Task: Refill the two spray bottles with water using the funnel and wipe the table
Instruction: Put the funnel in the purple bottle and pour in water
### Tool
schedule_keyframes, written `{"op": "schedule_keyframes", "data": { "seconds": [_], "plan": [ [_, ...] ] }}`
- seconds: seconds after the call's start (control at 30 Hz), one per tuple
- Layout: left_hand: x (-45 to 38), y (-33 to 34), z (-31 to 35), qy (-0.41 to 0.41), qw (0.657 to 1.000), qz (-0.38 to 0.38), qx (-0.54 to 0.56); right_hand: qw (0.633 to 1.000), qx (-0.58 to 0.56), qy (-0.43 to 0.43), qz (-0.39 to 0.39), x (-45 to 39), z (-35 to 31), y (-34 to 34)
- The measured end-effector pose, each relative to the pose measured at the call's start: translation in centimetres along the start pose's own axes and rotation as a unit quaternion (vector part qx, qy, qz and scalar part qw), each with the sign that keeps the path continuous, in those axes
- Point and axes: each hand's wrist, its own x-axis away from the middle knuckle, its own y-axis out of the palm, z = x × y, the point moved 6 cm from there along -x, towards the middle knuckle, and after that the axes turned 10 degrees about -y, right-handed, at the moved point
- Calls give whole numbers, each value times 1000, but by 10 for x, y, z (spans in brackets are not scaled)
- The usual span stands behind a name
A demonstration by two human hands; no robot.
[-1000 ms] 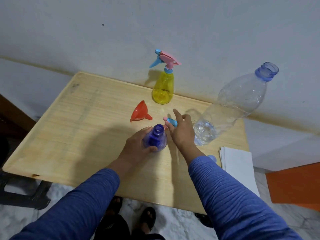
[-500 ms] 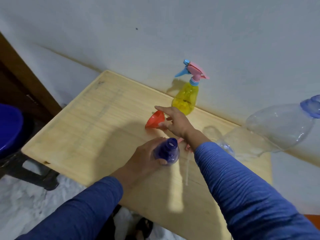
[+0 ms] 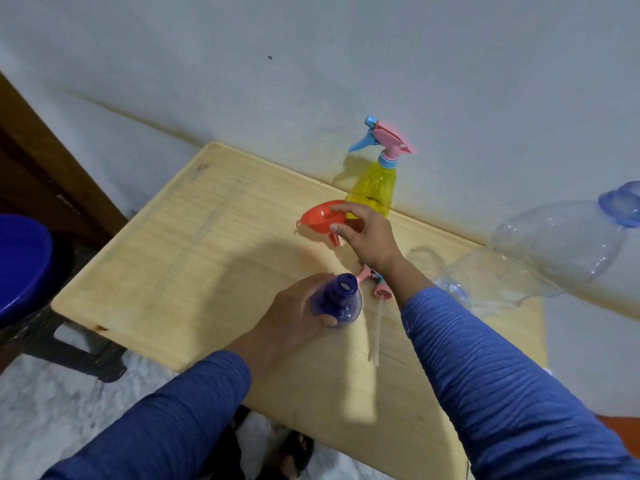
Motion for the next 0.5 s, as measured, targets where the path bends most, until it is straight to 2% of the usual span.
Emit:
{"op": "schedule_keyframes", "data": {
  "seconds": [0.17,0.33,0.5],
  "plan": [
    [1,0,5,0,1000,-14,-15,993,-74,6,90,27,-30,-34],
    [2,0,3,-9,999,-20,-29,981,-130,4,145,71,-55,-53],
    [6,-1,21,32,998,-26,-40,969,-164,13,183,107,-62,-50]
  ]
}}
